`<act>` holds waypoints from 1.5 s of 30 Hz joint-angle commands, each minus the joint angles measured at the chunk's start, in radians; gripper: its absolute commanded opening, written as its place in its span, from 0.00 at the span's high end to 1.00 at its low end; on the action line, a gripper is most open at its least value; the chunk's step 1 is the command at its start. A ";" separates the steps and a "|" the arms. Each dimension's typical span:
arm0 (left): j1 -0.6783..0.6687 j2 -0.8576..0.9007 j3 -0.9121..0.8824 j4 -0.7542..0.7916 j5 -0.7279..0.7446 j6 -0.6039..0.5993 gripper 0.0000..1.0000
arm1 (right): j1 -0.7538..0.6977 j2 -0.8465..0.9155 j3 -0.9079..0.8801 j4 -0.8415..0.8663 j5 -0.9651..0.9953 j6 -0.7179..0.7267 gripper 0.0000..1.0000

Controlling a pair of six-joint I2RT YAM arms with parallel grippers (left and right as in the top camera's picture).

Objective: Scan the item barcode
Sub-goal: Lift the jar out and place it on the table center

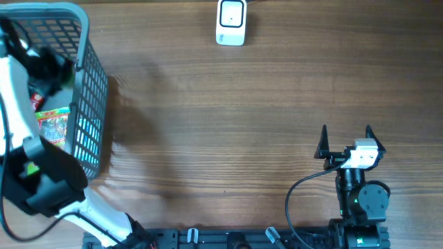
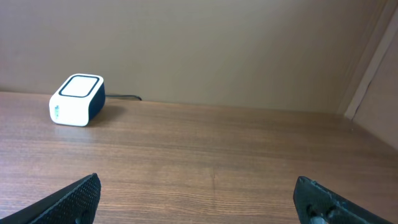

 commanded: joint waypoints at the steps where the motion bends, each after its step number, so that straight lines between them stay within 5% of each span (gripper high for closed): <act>1: -0.003 -0.149 0.168 -0.065 0.007 0.009 0.43 | -0.007 0.000 -0.001 0.003 -0.005 -0.009 0.00; 6: -0.121 -0.332 0.212 -0.092 0.063 0.001 0.42 | -0.007 0.000 -0.001 0.003 -0.005 -0.009 0.00; 9: -0.333 -0.379 0.212 -0.096 0.063 0.001 0.42 | -0.007 0.000 -0.001 0.003 -0.005 -0.009 0.00; 19: -0.889 -0.140 0.203 -0.213 -0.106 -0.129 0.42 | -0.007 0.000 -0.001 0.003 -0.005 -0.009 0.00; 23: -0.988 0.005 0.202 -0.261 -0.229 -0.338 0.41 | -0.007 0.000 -0.001 0.003 -0.005 -0.009 0.01; 25: -1.017 0.086 0.202 -0.263 -0.262 -0.547 0.41 | -0.007 0.000 -0.001 0.003 -0.005 -0.009 0.00; 34: -1.116 0.268 0.150 -0.141 -0.225 -1.147 0.40 | -0.007 0.000 -0.001 0.003 -0.005 -0.008 0.00; 39: -1.156 0.316 0.068 -0.037 -0.188 -1.325 0.39 | -0.007 0.000 -0.001 0.003 -0.005 -0.009 0.00; 45: -1.188 0.345 -0.032 0.042 -0.163 -1.350 0.35 | -0.007 0.000 -0.001 0.003 -0.005 -0.008 0.00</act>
